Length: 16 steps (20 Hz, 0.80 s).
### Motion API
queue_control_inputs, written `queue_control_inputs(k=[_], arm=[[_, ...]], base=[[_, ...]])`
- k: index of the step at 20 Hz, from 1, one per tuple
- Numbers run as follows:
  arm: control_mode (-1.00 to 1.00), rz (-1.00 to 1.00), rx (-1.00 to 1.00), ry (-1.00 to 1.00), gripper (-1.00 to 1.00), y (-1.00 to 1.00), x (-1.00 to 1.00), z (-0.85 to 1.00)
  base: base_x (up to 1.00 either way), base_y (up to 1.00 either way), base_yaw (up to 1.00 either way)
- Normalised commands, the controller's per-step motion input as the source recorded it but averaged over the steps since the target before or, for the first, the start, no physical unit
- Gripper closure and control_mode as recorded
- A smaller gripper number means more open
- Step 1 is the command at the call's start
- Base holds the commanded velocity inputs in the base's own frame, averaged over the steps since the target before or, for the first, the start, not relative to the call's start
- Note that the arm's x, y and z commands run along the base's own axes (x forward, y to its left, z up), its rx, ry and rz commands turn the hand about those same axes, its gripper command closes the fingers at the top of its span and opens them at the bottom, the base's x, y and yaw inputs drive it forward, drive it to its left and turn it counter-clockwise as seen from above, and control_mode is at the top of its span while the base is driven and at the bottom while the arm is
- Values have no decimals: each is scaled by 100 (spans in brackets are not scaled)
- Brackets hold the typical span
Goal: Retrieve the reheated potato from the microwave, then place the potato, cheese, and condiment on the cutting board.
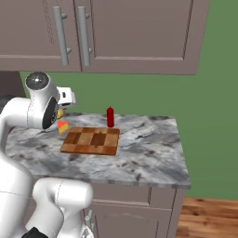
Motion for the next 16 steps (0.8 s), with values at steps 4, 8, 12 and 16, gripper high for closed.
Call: queue_control_inputs(k=[4,8,12,16], arm=[[100,0,0,0,100,0,0,0],[100,0,0,0,100,0,0,0],[-100,0,0,0,100,0,0,0],[-100,0,0,0,100,0,0,0]], base=[[0,0,0],[0,0,0],[0,0,0],[0,0,0]])
